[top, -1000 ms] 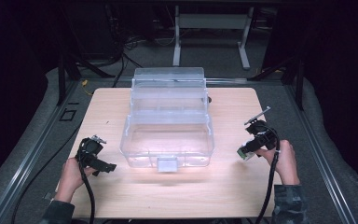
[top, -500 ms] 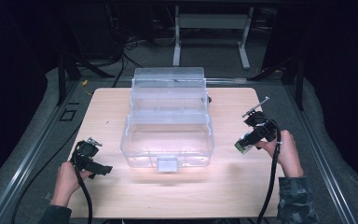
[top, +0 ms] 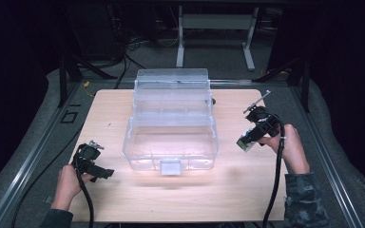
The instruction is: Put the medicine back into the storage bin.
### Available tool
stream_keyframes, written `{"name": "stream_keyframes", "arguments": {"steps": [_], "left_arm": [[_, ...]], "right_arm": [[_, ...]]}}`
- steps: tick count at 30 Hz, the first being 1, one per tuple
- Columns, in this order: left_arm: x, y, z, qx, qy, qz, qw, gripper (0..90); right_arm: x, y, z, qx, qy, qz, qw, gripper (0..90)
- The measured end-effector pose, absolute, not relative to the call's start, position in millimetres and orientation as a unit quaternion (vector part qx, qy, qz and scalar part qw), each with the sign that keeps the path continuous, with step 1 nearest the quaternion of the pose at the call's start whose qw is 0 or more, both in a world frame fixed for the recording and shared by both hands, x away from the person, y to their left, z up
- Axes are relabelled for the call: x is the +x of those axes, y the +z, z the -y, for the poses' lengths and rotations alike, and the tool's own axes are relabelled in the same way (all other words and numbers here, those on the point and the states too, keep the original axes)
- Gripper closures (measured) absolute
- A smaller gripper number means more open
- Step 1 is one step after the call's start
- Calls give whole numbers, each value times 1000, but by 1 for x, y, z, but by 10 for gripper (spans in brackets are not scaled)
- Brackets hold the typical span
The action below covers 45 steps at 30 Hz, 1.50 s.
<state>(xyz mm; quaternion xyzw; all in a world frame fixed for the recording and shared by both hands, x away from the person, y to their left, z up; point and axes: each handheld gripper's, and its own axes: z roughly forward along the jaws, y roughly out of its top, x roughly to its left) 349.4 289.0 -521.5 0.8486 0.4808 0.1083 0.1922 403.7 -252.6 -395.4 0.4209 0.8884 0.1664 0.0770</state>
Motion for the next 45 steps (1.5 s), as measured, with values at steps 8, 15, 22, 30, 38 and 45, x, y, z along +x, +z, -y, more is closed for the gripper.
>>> {"name": "stream_keyframes", "arguments": {"steps": [8, 15, 22, 30, 38, 45], "left_arm": [[350, -524, -289, 850, 104, -480, 190, 3], [351, -524, -288, 851, 104, -479, 189, 2], [350, -524, -288, 852, 105, -478, 185, 2], [350, -525, -288, 852, 106, -478, 186, 2], [350, -525, -288, 852, 105, -478, 186, 2], [351, -527, -288, 854, 102, -477, 183, 2]], "right_arm": [[407, -384, 249, 411, 167, -892, 83, 464], [409, -373, 245, 402, 160, -896, 96, 463], [414, -362, 238, 394, 152, -900, 105, 463], [425, -350, 224, 376, 170, -906, 95, 463], [431, -341, 207, 361, 163, -913, 97, 463], [437, -342, 187, 347, 161, -920, 92, 464]]}}
